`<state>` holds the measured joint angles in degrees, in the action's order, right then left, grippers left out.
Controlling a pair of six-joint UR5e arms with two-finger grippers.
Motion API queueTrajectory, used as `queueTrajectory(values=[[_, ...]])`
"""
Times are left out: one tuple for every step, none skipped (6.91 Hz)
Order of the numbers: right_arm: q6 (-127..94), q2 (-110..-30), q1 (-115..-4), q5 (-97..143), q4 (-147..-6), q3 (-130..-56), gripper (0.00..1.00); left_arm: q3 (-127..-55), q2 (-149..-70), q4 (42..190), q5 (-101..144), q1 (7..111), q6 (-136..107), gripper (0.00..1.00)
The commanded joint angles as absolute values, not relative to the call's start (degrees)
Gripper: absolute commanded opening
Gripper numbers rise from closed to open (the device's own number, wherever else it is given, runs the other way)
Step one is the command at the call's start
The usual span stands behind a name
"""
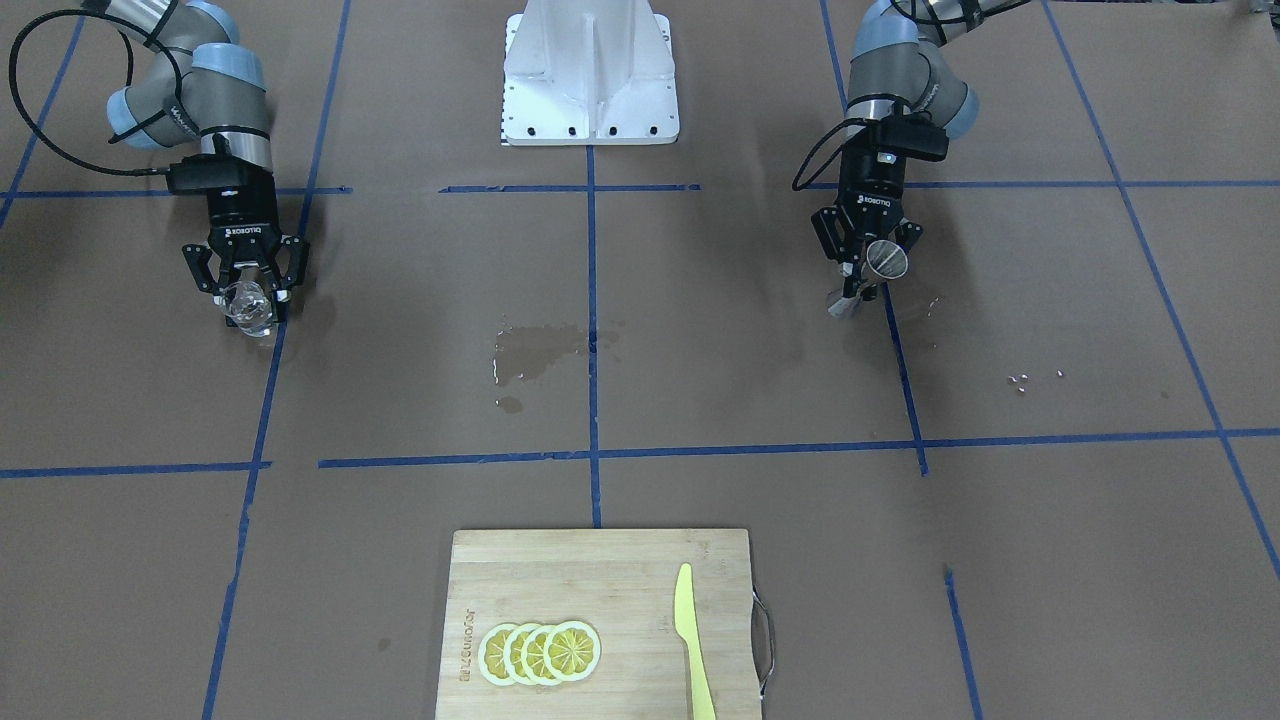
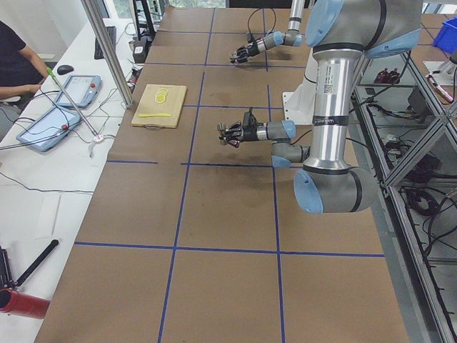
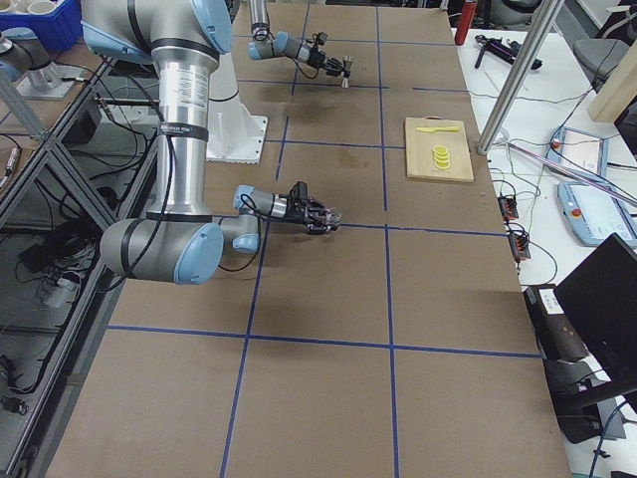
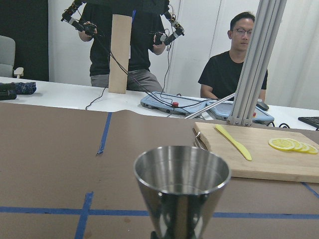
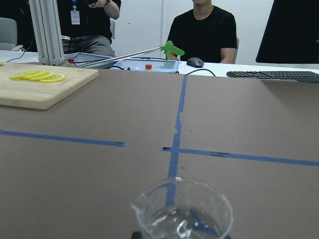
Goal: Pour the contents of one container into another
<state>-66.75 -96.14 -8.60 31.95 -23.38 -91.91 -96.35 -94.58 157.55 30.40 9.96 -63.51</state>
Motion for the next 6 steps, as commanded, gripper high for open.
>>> queueTrajectory(values=[[-59.20, -92.91, -12.38, 34.80, -22.85, -92.81, 0.00, -95.55, -102.61, 156.89, 30.50, 9.58, -60.39, 0.00], [-56.89, -90.90, -13.35, 34.80, -22.94, -92.81, 0.00, -95.80, -104.48, 156.97, 30.50, 9.58, -55.51, 0.00], [-55.56, -88.18, -14.14, 34.89, -23.29, -92.81, 0.00, -95.89, -105.02, 156.97, 30.50, 9.49, -49.37, 0.00], [-52.07, -85.63, -14.85, 34.89, -23.38, -92.90, 0.00, -93.97, -108.94, 154.88, 30.67, 9.58, -46.35, 0.00], [-50.55, -83.78, -15.20, 34.98, -23.47, -93.16, 0.00, -91.34, -111.77, 153.73, 30.67, 9.58, -44.93, 0.00], [-50.54, -80.02, -15.90, 36.11, -27.38, -93.34, 0.00, -88.27, -114.58, 153.37, 30.67, 9.41, -44.56, 0.00]])
